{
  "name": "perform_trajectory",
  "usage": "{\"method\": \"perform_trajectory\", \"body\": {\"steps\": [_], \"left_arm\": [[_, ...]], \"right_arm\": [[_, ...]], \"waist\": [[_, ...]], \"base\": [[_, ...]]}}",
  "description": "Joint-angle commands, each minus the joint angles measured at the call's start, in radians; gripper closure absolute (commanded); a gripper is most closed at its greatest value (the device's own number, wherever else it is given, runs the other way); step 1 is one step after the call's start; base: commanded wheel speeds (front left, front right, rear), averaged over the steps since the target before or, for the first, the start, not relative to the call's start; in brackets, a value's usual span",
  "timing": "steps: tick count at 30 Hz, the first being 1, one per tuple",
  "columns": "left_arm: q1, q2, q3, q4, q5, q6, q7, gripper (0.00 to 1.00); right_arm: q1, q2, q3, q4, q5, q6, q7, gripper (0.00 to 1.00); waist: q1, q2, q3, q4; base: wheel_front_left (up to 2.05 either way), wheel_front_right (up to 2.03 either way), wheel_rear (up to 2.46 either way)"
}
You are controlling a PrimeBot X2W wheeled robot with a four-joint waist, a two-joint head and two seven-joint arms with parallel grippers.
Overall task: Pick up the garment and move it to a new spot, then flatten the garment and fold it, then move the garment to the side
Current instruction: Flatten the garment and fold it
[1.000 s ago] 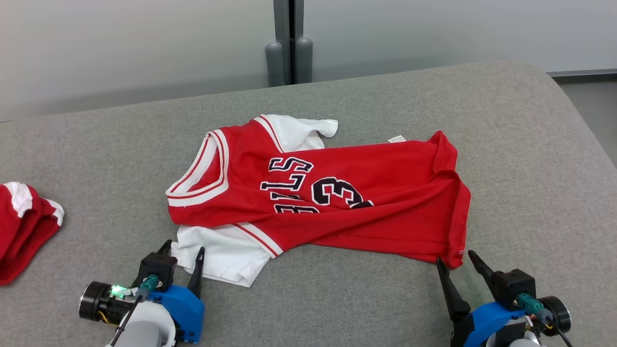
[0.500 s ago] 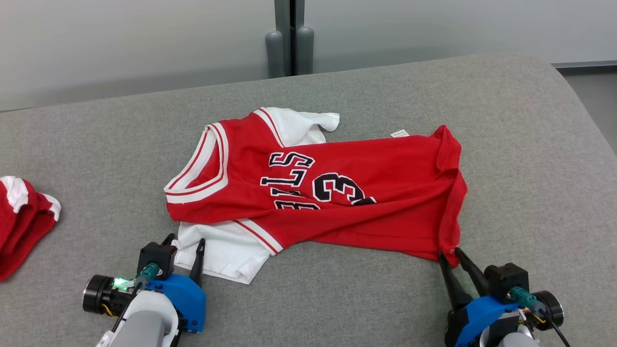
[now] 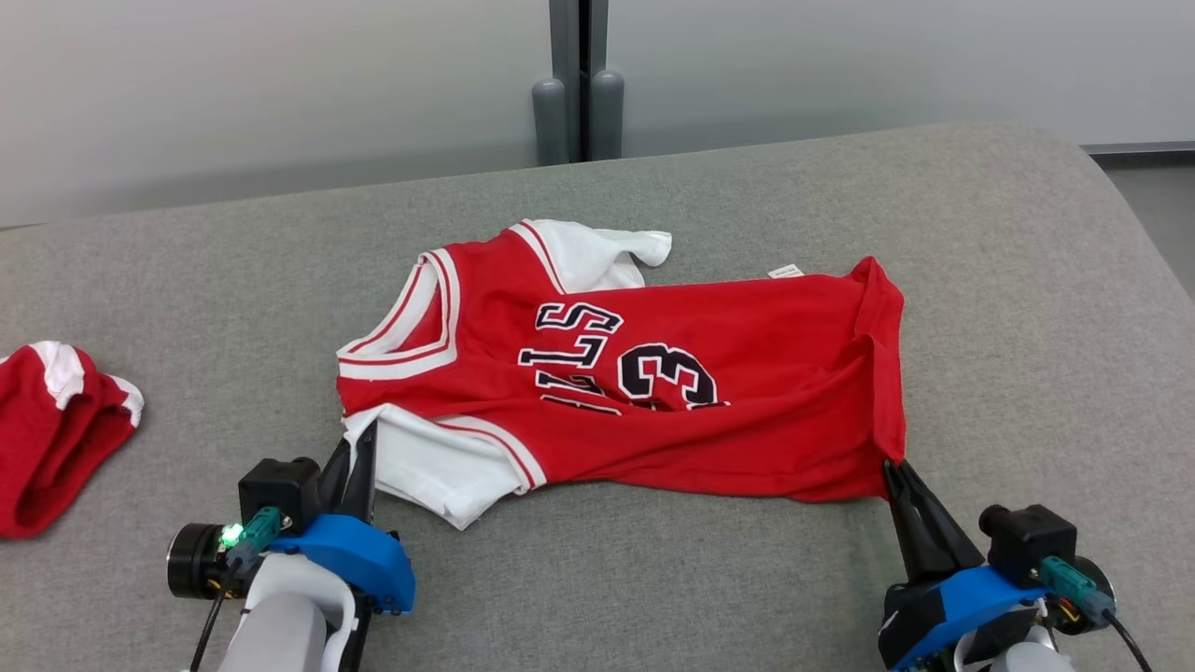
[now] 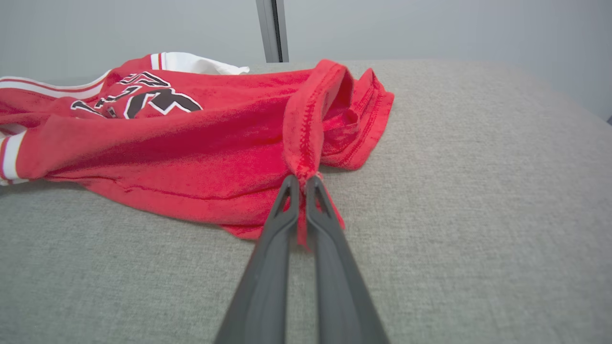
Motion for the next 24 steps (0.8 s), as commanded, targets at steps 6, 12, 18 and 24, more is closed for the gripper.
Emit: {"method": "perform_trajectory", "body": {"steps": [6,12,18,24], "left_arm": [[0.012,0.006,0.001,-0.198,-0.036,-0.007,-0.001,1.0],[-0.162,0.04,-0.035,-0.29,-0.101,-0.008,0.038,1.0],[-0.472,0.044,0.001,-0.271,-0.228,-0.006,0.159,1.0],[-0.843,0.036,0.036,-0.153,-0.263,0.023,0.245,1.0]], "right_arm": [[-0.005,-0.051,0.05,-0.16,0.13,0.0,-0.004,1.0],[-0.171,-0.114,0.12,-0.224,0.259,0.0,-0.004,1.0],[-0.475,-0.166,0.177,-0.156,0.446,0.0,0.017,1.0],[-0.833,-0.193,0.186,-0.037,0.674,0.0,0.072,1.0]], "waist": [[0.0,0.0,0.002,0.023],[0.0,0.0,0.037,0.038],[0.0,0.0,0.126,0.035],[0.0,0.0,0.243,0.021]], "base": [[0.0,0.0,0.0],[0.0,0.0,0.0],[0.0,0.0,0.0],[0.0,0.0,0.0]]}}
